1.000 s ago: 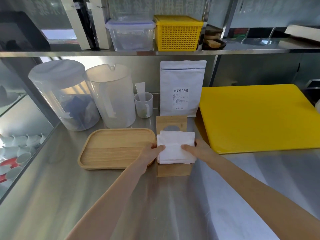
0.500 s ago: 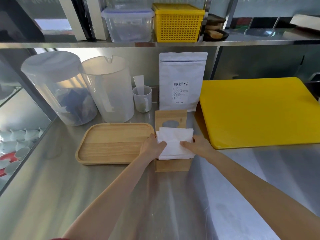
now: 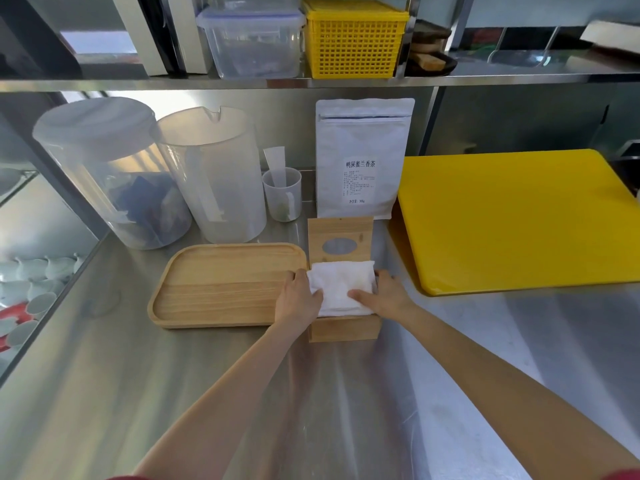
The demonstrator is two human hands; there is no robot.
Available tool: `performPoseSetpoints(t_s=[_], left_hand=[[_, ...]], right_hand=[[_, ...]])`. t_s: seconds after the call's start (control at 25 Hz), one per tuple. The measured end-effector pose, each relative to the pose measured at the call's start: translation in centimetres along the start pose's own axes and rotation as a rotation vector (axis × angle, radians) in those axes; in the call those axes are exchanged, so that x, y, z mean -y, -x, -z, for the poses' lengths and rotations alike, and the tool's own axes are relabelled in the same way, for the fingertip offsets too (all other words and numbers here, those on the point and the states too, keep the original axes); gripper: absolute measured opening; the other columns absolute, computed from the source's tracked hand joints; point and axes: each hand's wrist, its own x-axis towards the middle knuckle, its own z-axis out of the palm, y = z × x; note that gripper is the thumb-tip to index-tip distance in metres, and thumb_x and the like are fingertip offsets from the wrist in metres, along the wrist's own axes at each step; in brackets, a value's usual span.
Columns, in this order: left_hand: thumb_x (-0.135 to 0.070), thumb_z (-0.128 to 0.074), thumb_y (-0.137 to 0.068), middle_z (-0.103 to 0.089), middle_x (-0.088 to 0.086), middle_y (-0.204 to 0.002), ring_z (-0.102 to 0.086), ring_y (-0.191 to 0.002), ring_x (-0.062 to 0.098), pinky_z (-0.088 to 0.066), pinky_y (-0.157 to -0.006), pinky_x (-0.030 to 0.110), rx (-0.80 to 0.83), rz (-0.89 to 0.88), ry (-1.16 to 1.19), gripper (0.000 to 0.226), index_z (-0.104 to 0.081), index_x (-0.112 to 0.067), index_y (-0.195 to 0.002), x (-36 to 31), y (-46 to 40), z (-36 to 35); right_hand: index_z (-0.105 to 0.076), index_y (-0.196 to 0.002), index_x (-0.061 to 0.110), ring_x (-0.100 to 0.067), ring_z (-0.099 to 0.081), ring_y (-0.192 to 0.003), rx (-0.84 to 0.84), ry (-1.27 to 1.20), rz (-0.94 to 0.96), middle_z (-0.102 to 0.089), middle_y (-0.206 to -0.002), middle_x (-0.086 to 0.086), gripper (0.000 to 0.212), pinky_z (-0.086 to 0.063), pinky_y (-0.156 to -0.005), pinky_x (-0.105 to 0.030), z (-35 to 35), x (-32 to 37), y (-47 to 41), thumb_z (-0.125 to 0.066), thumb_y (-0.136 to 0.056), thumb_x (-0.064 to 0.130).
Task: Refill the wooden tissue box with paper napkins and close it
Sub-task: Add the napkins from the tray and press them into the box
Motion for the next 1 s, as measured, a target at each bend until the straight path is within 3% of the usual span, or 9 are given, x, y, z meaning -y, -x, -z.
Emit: performPoseSetpoints(t_s=[0.16, 0.24, 0.32, 0.44, 0.56, 0.76, 1.0], left_hand=[[-0.02, -0.048, -0.092, -0.044, 0.014, -0.13, -0.048, -0.117, 0.032, -0.043, -0.088, 0.039, -0.007, -0.032, -0.044, 0.037, -0.043, -0.001, -0.123, 0.1, 0.2, -0.1], [-0.022, -0.05, -0.091, -0.043, 0.013, -0.132, -0.048, -0.118, 0.031, -0.043, -0.088, 0.038, -0.002, -0.036, -0.047, 0.042, -0.041, -0.002, -0.126, 0.0, 0.3, -0.1], [-0.025, -0.052, -0.091, -0.042, 0.012, -0.134, -0.047, -0.12, 0.03, -0.043, -0.09, 0.038, -0.027, -0.036, 0.001, 0.047, -0.037, -0.004, -0.13, -0.1, 0.4, 0.1], [-0.024, -0.049, -0.092, -0.046, 0.008, -0.131, -0.046, -0.121, 0.026, -0.038, -0.096, 0.034, -0.195, -0.197, -0.1, 0.039, -0.044, -0.009, -0.128, 0.2, 1.0, 0.8], [-0.025, -0.041, -0.095, -0.049, 0.0, -0.135, -0.04, -0.128, 0.019, -0.028, -0.103, 0.031, -0.222, -0.464, -0.37, 0.035, -0.051, -0.017, -0.128, 0.6, 1.6, 1.1], [-0.026, -0.04, -0.096, -0.034, 0.0, -0.151, -0.031, -0.137, 0.021, -0.021, -0.11, 0.036, -0.042, -0.483, -0.605, 0.043, -0.041, -0.014, -0.138, 0.2, 1.2, 0.7], [-0.028, -0.043, -0.094, -0.044, 0.002, -0.143, -0.037, -0.133, 0.021, -0.023, -0.108, 0.038, 0.024, -0.452, -0.723, 0.042, -0.044, -0.015, -0.134, -0.4, 0.2, 0.8]], right_hand=[[-0.041, -0.132, 0.011, -0.03, -0.049, -0.123, 0.099, -0.062, -0.044, -0.052, -0.135, -0.012, 0.071, -0.045, -0.102, -0.039, -0.6, -0.9, -0.4, -0.062, -0.078, 0.051], [-0.035, -0.137, 0.013, -0.03, -0.044, -0.128, 0.124, -0.095, -0.052, -0.047, -0.14, -0.012, 0.08, -0.042, -0.105, -0.044, 0.0, -0.8, -0.3, -0.062, -0.075, 0.056], [-0.027, -0.141, 0.012, -0.03, -0.039, -0.133, 0.023, -0.067, -0.001, -0.037, -0.146, -0.012, 0.083, -0.039, -0.108, -0.044, 0.9, -0.3, 0.5, -0.059, -0.078, 0.056], [-0.039, -0.134, 0.013, -0.025, -0.046, -0.124, -0.316, 0.291, 0.35, -0.044, -0.138, -0.01, 0.049, -0.041, -0.101, -0.036, 2.0, 0.1, 3.4, -0.049, -0.091, 0.035], [-0.045, -0.133, 0.016, -0.021, -0.04, -0.131, -0.288, 0.641, 0.642, -0.043, -0.143, -0.004, 0.038, -0.03, -0.108, -0.036, 1.4, 0.5, 5.0, -0.038, -0.096, 0.025], [-0.044, -0.133, 0.016, -0.018, -0.033, -0.136, -0.24, 0.798, 0.549, -0.039, -0.146, -0.002, 0.038, -0.022, -0.113, -0.038, 0.7, 0.7, 3.6, -0.039, -0.096, 0.024], [-0.044, -0.132, 0.019, -0.019, -0.042, -0.13, -0.139, 0.864, 0.473, -0.046, -0.141, 0.0, 0.04, -0.02, -0.113, -0.04, 1.0, 1.5, 2.0, -0.048, -0.092, 0.02]])
